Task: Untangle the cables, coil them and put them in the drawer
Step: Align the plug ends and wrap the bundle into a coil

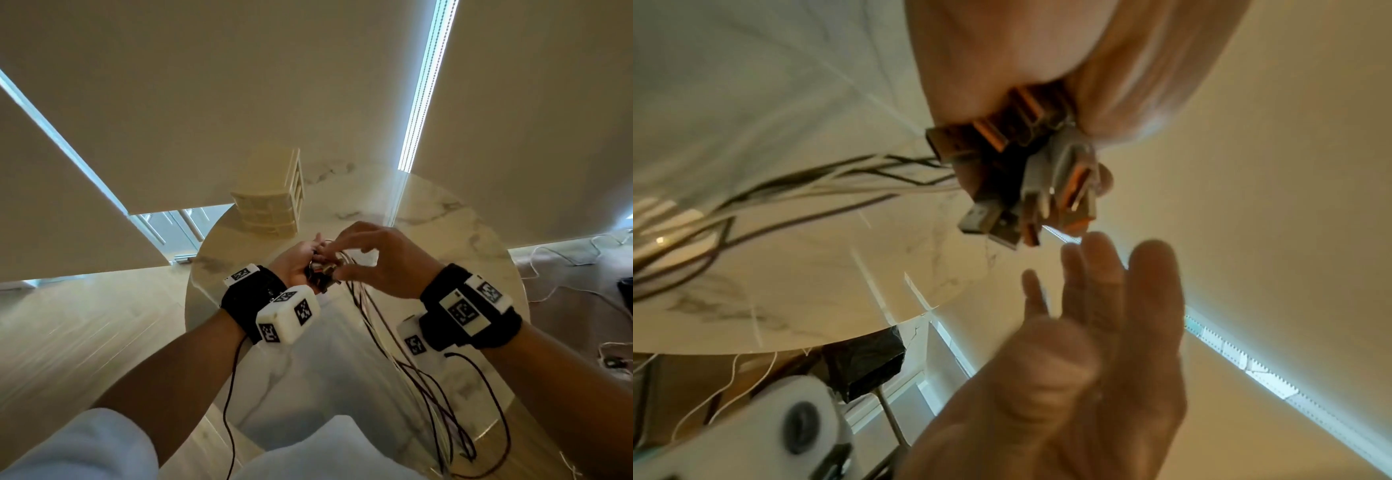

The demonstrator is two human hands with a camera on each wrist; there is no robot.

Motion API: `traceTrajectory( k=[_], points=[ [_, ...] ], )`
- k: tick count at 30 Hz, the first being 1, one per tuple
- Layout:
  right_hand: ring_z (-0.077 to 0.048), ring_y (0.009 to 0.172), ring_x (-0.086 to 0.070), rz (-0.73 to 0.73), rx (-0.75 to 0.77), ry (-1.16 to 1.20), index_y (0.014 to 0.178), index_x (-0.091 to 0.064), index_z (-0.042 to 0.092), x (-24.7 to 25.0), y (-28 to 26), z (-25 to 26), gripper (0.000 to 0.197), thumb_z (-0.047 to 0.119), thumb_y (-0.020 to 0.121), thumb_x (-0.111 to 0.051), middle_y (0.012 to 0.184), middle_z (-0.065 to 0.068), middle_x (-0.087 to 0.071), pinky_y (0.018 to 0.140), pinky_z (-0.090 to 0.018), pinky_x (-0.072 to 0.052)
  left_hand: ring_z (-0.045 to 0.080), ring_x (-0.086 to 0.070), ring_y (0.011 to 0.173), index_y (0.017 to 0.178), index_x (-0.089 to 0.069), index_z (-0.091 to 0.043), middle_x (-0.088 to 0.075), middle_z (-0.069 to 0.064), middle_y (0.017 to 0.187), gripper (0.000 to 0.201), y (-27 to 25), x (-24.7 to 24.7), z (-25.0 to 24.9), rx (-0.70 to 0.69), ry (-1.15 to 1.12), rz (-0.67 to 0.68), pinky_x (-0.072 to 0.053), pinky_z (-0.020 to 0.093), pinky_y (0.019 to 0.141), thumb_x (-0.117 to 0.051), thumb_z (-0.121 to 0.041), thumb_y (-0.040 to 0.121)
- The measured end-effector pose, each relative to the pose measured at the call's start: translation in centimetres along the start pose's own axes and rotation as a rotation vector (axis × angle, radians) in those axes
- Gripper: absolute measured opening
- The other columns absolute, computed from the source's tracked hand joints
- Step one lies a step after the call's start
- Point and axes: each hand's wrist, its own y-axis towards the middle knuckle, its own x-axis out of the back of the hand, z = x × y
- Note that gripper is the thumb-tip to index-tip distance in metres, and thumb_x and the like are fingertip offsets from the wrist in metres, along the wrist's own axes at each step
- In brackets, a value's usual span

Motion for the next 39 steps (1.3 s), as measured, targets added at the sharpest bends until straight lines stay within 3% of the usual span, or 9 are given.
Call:
traceTrajectory(
  k=[4, 8, 10, 17, 20, 24, 29, 34, 39],
  points=[
    [-0.01, 0.092, -0.058, -0.038, 0.049, -0.018, 0.106, -0.072, 0.03, -1.7, 0.5, -0.2, 0.031, 0.032, 0.076, -0.076, 0.102, 0.01, -0.059, 0.083, -0.033, -0.053, 0.005, -0.038, 0.038, 0.066, -0.044, -0.013, -0.038, -0.006, 0.04, 0.045, -0.1, 0.1, -0.2, 0.044, -0.06, -0.018, -0.045, 0.018, 0.039, -0.037, -0.042, 0.099],
    [0.002, 0.08, -0.052, -0.163, 0.037, 0.012, 0.097, -0.076, 0.025, -2.6, 1.4, -0.2, 0.02, 0.023, 0.077, -0.077, 0.091, 0.015, -0.054, 0.074, -0.015, -0.044, 0.008, -0.035, 0.029, 0.06, -0.037, -0.017, -0.033, -0.006, 0.037, 0.047, -0.5, -0.1, -0.5, 0.047, -0.049, -0.018, -0.038, 0.013, 0.036, -0.034, -0.038, 0.102],
    [0.004, 0.079, -0.05, -0.184, 0.03, 0.011, 0.095, -0.077, 0.025, -3.0, 1.9, 0.0, 0.017, 0.023, 0.077, -0.076, 0.09, 0.015, -0.054, 0.072, -0.012, -0.04, 0.009, -0.036, 0.028, 0.063, -0.034, -0.019, -0.033, -0.005, 0.036, 0.043, -0.5, 0.0, -0.6, 0.047, -0.054, -0.012, -0.04, 0.014, 0.035, -0.035, -0.034, 0.103],
    [-0.008, 0.076, -0.051, -0.197, -0.013, -0.038, 0.089, -0.077, 0.027, -3.6, 2.5, 0.1, 0.013, 0.025, 0.076, -0.077, 0.087, 0.012, -0.053, 0.068, -0.02, -0.041, 0.013, -0.044, 0.032, 0.059, -0.039, -0.015, -0.037, -0.003, 0.04, 0.047, -0.9, 0.5, -0.6, 0.013, 0.016, -0.058, -0.046, 0.018, 0.041, -0.037, -0.037, 0.101],
    [-0.013, 0.076, -0.052, -0.173, -0.066, -0.04, 0.087, -0.076, 0.022, -4.0, 2.4, -0.1, 0.012, 0.024, 0.075, -0.078, 0.088, 0.01, -0.051, 0.068, -0.024, -0.04, 0.012, -0.046, 0.046, 0.059, -0.046, -0.014, -0.039, -0.004, 0.059, 0.048, -0.7, 0.7, -0.4, -0.007, 0.04, -0.085, -0.047, 0.019, 0.046, -0.042, -0.042, 0.098],
    [-0.014, 0.085, -0.056, -0.185, -0.095, 0.077, 0.095, -0.068, 0.02, -4.1, 2.3, 0.3, 0.023, 0.018, 0.074, -0.078, 0.097, 0.005, -0.054, 0.077, -0.028, -0.051, 0.016, -0.056, 0.048, 0.073, -0.057, -0.009, -0.054, 0.004, 0.062, 0.04, -1.1, 0.2, -0.7, -0.012, 0.081, -0.062, -0.048, 0.021, 0.043, -0.042, -0.035, 0.099],
    [-0.018, 0.086, -0.057, -0.175, -0.095, 0.081, 0.09, -0.066, 0.02, -3.7, 2.8, 0.4, 0.019, 0.02, 0.074, -0.078, 0.096, 0.0, -0.057, 0.082, -0.041, -0.054, 0.014, -0.052, 0.038, 0.075, -0.051, -0.012, -0.05, 0.004, 0.05, 0.032, -1.6, -0.8, -1.2, -0.037, 0.128, -0.087, -0.044, 0.019, 0.036, -0.038, -0.024, 0.101],
    [-0.01, 0.099, -0.052, 0.026, -0.037, 0.066, 0.125, -0.057, 0.027, -2.8, 2.2, -0.7, 0.062, 0.034, 0.068, -0.081, 0.112, 0.006, -0.048, 0.088, -0.024, -0.049, 0.017, -0.057, 0.041, 0.078, -0.056, -0.003, -0.055, 0.008, 0.052, 0.044, -1.8, -0.6, -2.0, -0.017, 0.139, -0.028, -0.05, 0.024, 0.04, -0.042, -0.038, 0.099],
    [-0.012, 0.09, -0.056, -0.096, -0.001, 0.138, 0.116, -0.066, 0.025, -3.4, 1.8, -1.2, 0.052, 0.024, 0.067, -0.083, 0.105, 0.005, -0.053, 0.084, -0.034, -0.055, 0.017, -0.055, 0.051, 0.081, -0.053, -0.01, -0.046, 0.005, 0.073, 0.036, -1.1, -0.1, -1.9, -0.033, 0.191, -0.039, -0.052, 0.025, 0.048, -0.046, -0.042, 0.097]
  ],
)
